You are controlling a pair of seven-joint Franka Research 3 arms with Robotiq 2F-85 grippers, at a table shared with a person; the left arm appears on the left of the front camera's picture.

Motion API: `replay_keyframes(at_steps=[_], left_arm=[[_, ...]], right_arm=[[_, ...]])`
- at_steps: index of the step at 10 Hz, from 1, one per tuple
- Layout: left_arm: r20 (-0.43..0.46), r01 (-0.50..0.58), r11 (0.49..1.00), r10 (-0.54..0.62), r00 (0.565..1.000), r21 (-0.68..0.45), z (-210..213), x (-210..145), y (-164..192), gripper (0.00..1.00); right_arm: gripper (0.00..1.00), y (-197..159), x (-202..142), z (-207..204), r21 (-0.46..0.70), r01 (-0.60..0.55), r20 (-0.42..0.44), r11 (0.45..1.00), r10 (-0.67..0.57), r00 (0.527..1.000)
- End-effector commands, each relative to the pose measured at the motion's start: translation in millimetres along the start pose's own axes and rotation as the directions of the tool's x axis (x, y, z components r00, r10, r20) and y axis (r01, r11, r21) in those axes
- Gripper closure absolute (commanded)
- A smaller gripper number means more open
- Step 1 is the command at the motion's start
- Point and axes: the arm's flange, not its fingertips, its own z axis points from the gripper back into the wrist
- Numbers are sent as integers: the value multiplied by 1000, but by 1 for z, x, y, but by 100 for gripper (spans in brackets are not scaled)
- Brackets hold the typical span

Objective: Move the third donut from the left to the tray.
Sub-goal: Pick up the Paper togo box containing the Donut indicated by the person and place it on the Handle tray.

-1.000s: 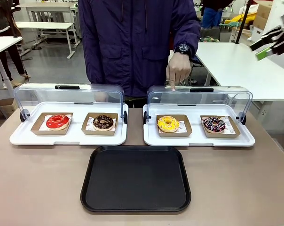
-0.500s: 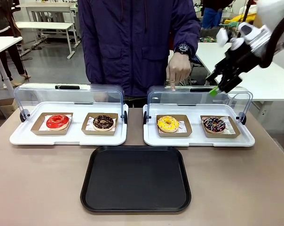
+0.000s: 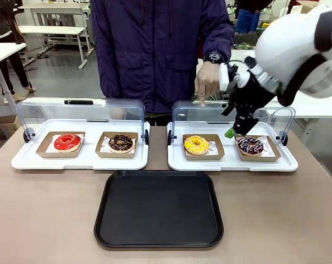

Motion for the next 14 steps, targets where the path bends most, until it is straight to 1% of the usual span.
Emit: replay_keyframes(at_steps=[1, 2, 4, 5, 6, 7, 8, 9, 11, 14], left_arm=[[12, 9, 1000, -9, 1000, -2, 1, 2, -1, 0], [12, 9, 1000, -9, 1000, -2, 1, 2, -1, 0], [12, 9, 1000, -9, 1000, -2, 1, 2, -1, 0], [12, 9, 1000, -9, 1000, -2, 1, 2, -1, 0], [12, 9, 1000, -9, 1000, -2, 1, 2, -1, 0], [12, 9, 1000, -9, 1000, -2, 1, 2, -1, 0], [12, 9, 1000, -9, 1000, -2, 1, 2, -1, 0], [12, 9, 1000, -9, 1000, -2, 1, 2, -1, 0], [12, 9, 1000, -9, 1000, -2, 1, 2, -1, 0], [12, 9, 1000, -9, 1000, -2, 1, 2, -1, 0]], right_arm=[[0, 0, 5, -13, -54, 73, -113, 996, -79, 991], [0, 0, 0, 0, 0, 0, 0, 1000, 0, 1000], [0, 0, 0, 0, 0, 0, 0, 1000, 0, 1000], [0, 2, 2, -7, -12, 14, -42, 1000, -14, 999], [0, 14, 11, -27, -70, -26, -156, 997, 15, 988], [0, 20, 9, -35, -107, -44, -157, 993, 27, 987], [0, 26, 5, -43, -110, -68, -170, 992, 48, 984], [0, 30, 1, -49, -111, -81, -161, 991, 62, 985], [0, 35, -1, -67, -122, -127, -190, 984, 103, 976], [0, 29, -5, -90, -133, -159, -198, 978, 131, 971]])
